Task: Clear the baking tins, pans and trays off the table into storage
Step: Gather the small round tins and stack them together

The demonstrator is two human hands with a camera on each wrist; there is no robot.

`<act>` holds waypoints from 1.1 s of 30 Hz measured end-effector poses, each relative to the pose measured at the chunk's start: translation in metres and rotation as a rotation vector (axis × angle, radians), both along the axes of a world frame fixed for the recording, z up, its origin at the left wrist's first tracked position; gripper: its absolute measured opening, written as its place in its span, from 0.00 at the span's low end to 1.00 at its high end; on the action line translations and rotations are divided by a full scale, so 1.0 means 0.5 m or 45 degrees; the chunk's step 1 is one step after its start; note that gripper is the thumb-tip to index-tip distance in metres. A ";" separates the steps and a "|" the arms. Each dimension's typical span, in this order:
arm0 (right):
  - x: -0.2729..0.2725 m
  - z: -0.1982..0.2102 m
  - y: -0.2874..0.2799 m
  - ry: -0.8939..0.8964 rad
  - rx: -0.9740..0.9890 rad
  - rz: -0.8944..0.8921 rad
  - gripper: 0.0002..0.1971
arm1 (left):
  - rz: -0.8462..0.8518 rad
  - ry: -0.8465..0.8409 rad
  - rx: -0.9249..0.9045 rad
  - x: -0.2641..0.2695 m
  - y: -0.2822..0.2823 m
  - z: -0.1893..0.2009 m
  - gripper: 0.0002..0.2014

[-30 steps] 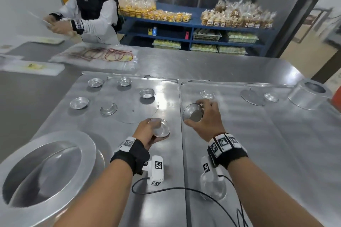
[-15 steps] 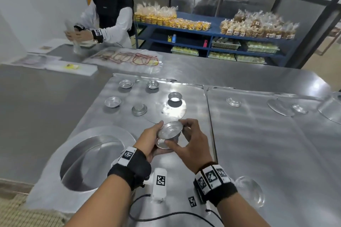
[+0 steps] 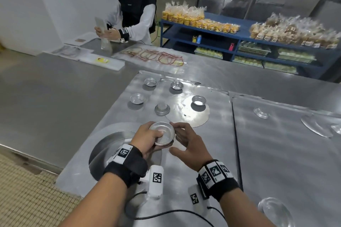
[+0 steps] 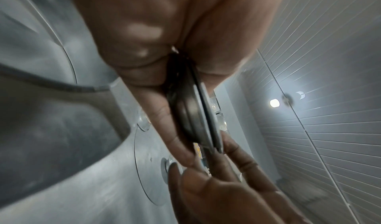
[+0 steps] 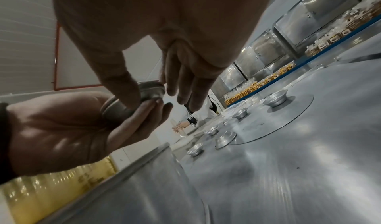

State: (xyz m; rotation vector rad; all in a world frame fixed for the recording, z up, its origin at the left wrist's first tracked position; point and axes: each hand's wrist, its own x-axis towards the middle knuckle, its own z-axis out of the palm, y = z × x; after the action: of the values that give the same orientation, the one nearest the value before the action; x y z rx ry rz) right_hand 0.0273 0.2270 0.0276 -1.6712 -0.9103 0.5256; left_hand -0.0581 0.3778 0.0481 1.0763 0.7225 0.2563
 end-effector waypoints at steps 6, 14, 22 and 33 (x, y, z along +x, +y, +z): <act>0.110 -0.044 0.102 -0.284 -0.418 -0.096 0.22 | 0.148 0.024 -0.002 0.009 0.055 -0.022 0.13; 0.258 -0.094 0.276 -0.666 -0.768 -0.034 0.23 | 0.308 0.083 0.069 0.026 0.113 -0.054 0.12; 0.349 -0.159 0.406 -0.830 -1.086 0.072 0.35 | 0.310 0.130 0.163 0.048 0.135 -0.081 0.19; 0.329 -0.151 0.392 -0.672 -0.818 -0.003 0.30 | 0.316 0.204 0.110 0.042 0.106 -0.056 0.20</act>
State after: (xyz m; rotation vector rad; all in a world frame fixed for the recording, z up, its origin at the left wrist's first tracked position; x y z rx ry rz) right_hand 0.1916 0.4229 -0.0480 -2.4670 -1.1925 0.3992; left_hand -0.0373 0.4309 0.0202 1.0975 0.9986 0.4195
